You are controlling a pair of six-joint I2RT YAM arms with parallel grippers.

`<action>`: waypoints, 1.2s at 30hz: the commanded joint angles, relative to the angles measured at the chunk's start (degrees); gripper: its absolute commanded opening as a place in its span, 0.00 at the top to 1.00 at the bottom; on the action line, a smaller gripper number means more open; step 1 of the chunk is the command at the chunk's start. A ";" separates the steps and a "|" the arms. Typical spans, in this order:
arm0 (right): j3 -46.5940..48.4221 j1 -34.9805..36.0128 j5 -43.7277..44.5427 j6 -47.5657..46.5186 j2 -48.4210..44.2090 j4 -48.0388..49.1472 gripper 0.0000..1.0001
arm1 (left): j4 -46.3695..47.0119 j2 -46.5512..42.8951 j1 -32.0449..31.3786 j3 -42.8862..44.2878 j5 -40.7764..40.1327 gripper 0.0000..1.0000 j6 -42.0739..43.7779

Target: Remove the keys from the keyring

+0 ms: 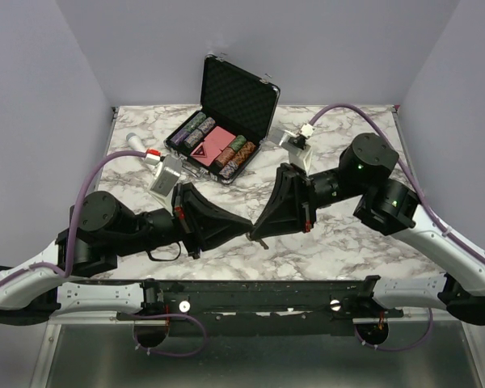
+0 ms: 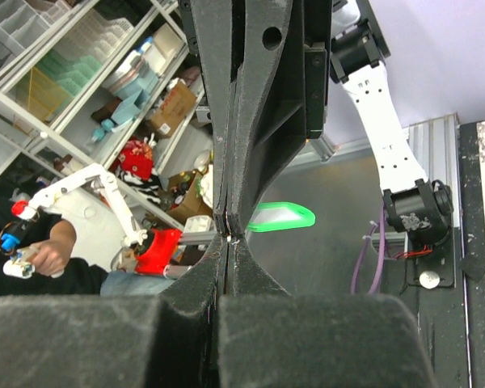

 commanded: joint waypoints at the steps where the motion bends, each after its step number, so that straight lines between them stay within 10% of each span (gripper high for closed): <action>1: 3.08 -0.15 -1.11 -2.43 1.24 -2.93 0.99 | -4.09 0.69 -0.60 0.37 6.76 1.00 -0.97; 36: 12.85 -0.15 -8.68 -12.63 9.50 -22.98 0.99 | -21.14 13.70 -0.42 11.44 32.77 1.00 3.86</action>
